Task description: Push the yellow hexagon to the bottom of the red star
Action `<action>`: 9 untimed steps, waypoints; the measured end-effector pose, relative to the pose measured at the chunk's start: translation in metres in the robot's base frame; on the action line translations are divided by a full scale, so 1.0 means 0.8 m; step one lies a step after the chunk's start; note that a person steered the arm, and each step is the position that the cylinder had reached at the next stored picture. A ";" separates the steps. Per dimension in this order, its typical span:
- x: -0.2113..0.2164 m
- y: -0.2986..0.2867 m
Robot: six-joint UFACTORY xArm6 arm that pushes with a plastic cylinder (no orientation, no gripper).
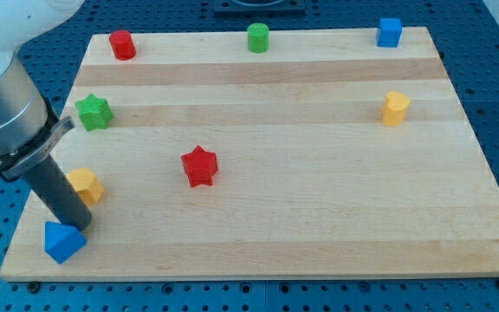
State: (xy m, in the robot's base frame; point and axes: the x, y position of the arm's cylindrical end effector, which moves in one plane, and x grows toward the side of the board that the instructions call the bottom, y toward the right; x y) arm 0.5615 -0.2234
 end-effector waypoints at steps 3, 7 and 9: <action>0.005 0.108; -0.071 0.040; -0.129 -0.020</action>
State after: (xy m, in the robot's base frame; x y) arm 0.4584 -0.2394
